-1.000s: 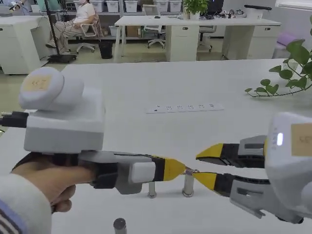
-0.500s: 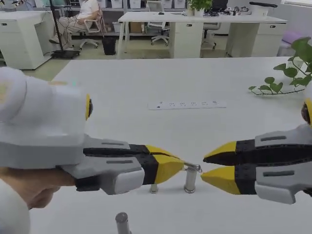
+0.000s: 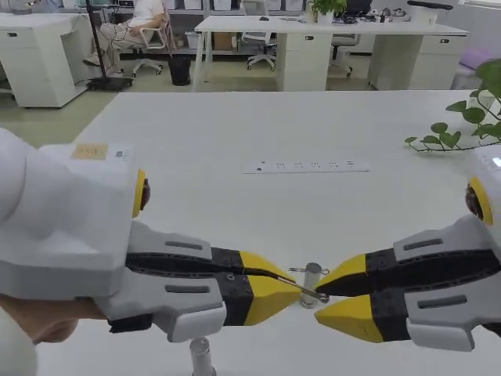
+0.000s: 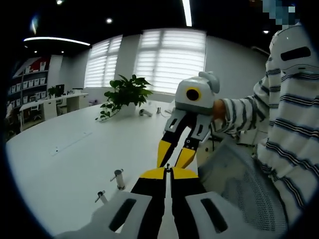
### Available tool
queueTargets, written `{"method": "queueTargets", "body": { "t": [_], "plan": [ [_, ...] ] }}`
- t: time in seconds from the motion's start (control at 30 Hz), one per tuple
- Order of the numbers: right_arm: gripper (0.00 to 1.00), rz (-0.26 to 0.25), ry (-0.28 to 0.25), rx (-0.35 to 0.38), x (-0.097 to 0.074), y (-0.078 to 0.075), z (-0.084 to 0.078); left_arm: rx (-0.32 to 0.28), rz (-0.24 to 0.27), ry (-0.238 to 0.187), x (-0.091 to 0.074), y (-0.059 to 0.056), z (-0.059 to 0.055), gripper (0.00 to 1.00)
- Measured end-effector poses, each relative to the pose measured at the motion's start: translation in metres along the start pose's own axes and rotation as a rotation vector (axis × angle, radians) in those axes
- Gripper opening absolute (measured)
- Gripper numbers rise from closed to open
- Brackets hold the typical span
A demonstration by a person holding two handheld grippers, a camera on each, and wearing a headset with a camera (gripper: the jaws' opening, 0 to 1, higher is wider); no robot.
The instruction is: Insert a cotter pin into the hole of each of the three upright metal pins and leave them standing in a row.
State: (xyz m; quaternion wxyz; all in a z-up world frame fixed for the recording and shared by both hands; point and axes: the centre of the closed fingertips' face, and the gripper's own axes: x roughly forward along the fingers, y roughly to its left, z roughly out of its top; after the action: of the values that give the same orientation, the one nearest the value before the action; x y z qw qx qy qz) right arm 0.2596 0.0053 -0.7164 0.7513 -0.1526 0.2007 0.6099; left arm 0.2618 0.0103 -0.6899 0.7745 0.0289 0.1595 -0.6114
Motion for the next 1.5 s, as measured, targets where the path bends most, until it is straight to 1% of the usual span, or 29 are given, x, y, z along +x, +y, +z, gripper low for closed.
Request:
{"method": "queueTargets", "body": {
  "t": [0.07, 0.17, 0.33, 0.47, 0.6, 0.9, 0.97, 1.07, 1.13, 1.23, 1.43, 1.5],
  "plan": [
    [0.12, 0.01, 0.01, -0.004, 0.001, 0.002, -0.002, -0.001, -0.006, -0.002, 0.0, -0.001, 0.0, 0.0],
    [0.09, 0.024, 0.006, -0.002, 0.001, 0.004, -0.001, 0.001, -0.012, 0.002, 0.0, -0.002, -0.002, 0.0],
    [0.07, 0.035, 0.015, -0.007, 0.001, 0.006, -0.002, 0.002, -0.019, 0.013, -0.001, -0.003, -0.006, 0.0],
    [0.06, 0.058, 0.029, -0.015, 0.002, 0.011, -0.004, 0.003, -0.032, 0.019, -0.002, -0.005, -0.008, 0.0],
    [0.06, 0.081, 0.054, -0.024, 0.003, 0.014, -0.008, -0.004, -0.05, 0.05, -0.002, -0.007, -0.015, 0.01],
    [0.05, 0.122, 0.1, -0.034, 0.007, 0.022, -0.014, 0.001, -0.078, 0.065, -0.003, -0.012, -0.028, 0.01],
    [0.04, 0.13, 0.111, -0.034, 0.007, 0.024, -0.015, -0.019, -0.083, 0.074, -0.004, -0.012, -0.033, 0.01],
    [0.04, 0.131, 0.117, -0.018, 0.008, 0.025, -0.016, -0.039, -0.081, 0.076, -0.004, -0.011, -0.038, 0.01],
    [0.04, 0.128, 0.123, 0.001, 0.01, 0.025, -0.017, -0.036, -0.075, 0.067, -0.004, -0.011, -0.038, 0.01],
    [0.04, 0.12, 0.122, 0.012, 0.011, 0.023, -0.017, -0.042, -0.052, 0.059, -0.005, -0.007, -0.038, 0.02],
    [0.04, 0.12, 0.13, -0.008, 0.015, 0.022, -0.012, -0.025, -0.033, 0.043, -0.01, -0.003, -0.036, 0.03],
    [0.03, 0.117, 0.137, -0.016, 0.016, 0.02, -0.013, -0.016, -0.011, 0.03, -0.012, 0.003, -0.037, 0.04]
  ]
}}
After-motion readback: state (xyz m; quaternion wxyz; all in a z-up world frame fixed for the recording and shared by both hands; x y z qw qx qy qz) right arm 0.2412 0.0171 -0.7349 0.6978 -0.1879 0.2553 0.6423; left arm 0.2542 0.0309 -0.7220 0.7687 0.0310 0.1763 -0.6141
